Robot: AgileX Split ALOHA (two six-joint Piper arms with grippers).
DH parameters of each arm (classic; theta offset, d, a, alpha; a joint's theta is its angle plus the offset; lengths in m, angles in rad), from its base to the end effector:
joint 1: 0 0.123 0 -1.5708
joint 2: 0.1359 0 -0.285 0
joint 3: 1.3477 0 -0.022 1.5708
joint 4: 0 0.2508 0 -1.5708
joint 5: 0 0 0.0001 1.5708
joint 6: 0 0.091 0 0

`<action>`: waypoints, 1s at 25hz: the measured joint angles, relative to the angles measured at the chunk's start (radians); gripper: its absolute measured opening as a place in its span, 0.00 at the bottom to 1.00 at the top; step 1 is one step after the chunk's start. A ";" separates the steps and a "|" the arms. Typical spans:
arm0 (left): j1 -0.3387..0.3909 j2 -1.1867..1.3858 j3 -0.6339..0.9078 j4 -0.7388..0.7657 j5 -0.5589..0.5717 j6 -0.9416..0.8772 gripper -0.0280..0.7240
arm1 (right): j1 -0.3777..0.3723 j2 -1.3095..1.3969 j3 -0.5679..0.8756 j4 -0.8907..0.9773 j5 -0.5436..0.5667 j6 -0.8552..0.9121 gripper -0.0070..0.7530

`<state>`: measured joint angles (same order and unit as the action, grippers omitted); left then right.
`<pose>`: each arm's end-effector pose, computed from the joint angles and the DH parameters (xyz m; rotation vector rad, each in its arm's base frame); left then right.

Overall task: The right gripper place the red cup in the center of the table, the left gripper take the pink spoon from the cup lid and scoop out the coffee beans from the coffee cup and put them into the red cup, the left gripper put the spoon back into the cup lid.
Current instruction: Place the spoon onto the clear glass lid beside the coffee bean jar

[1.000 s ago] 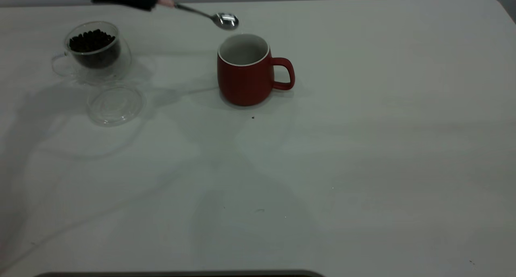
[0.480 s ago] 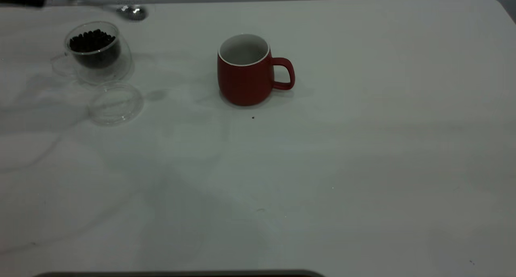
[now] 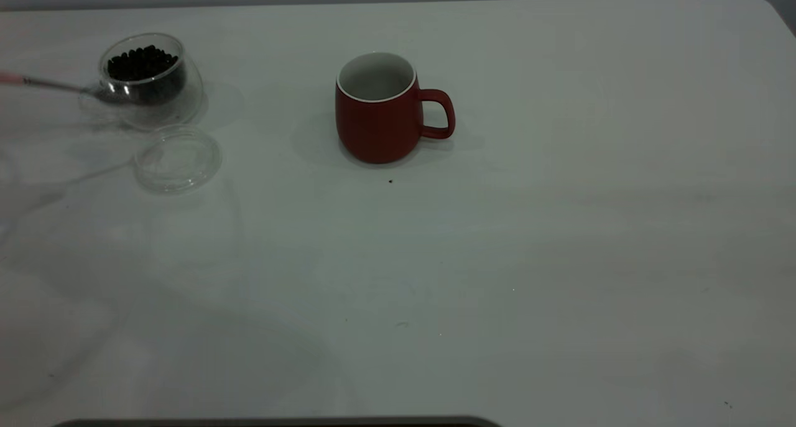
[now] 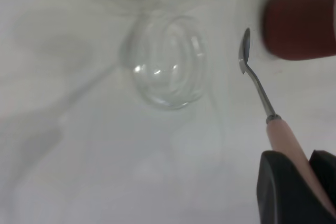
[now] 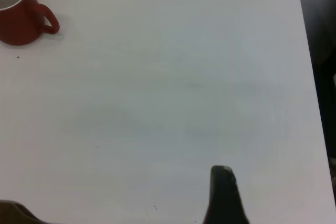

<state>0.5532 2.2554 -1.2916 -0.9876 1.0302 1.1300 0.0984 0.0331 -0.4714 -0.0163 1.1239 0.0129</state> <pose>0.3599 0.1456 0.0752 -0.1386 2.6136 -0.9931 0.0002 -0.0013 0.2644 -0.0919 2.1675 0.0438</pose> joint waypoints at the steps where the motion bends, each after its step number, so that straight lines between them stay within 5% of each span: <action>1: 0.000 0.026 0.000 -0.002 0.000 0.009 0.20 | 0.000 0.000 0.000 0.000 0.000 0.000 0.74; 25: -0.037 0.241 0.000 -0.224 -0.097 0.204 0.20 | 0.000 0.000 0.000 0.000 0.000 0.000 0.74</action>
<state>0.5158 2.4968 -1.2916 -1.2112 0.9335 1.3339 0.0984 0.0331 -0.4714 -0.0163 1.1239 0.0129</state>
